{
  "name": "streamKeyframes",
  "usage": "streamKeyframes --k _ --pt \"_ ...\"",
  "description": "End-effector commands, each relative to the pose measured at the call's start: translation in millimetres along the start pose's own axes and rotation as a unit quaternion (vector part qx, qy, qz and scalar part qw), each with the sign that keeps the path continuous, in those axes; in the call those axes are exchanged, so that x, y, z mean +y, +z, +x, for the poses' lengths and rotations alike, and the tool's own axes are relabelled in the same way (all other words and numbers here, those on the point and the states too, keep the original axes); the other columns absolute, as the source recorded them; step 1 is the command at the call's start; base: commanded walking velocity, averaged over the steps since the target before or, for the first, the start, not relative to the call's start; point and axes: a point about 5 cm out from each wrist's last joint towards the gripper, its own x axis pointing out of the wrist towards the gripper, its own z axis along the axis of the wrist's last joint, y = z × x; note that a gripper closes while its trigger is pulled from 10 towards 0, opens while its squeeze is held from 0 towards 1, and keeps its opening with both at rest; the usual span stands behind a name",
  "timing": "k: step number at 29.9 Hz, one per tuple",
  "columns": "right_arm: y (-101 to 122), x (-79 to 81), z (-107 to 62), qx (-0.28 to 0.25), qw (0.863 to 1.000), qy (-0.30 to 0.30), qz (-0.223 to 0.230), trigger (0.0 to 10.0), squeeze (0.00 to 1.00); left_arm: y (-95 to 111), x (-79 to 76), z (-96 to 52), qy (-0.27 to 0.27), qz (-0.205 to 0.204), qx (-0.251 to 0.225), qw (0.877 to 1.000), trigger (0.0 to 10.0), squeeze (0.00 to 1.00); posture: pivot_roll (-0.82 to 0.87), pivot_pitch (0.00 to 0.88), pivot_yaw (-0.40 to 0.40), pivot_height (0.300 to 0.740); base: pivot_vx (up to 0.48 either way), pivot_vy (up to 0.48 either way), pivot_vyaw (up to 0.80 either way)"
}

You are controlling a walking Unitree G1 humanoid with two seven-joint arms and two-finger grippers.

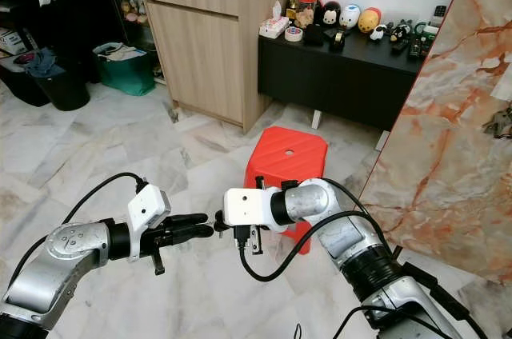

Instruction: Hang keys on a hook

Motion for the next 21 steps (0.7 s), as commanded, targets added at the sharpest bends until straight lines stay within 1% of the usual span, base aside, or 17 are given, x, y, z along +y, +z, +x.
streamKeyframes --k 1,21 --pt "8.8 -2.2 0.9 -0.007 1.0 0.0 -0.017 10.0 0.0 0.8 1.6 -0.7 -0.005 0.002 0.007 1.0 0.0 0.0 0.07 0.002 -0.044 0.74 0.0 0.0 0.0" --pt "6.8 -0.8 3.2 -0.004 1.0 0.0 -0.01 10.0 0.0 1.3 5.3 -2.8 -0.001 -0.007 0.005 1.0 0.0 0.0 0.07 0.003 -0.039 0.74 0.0 0.0 0.0"
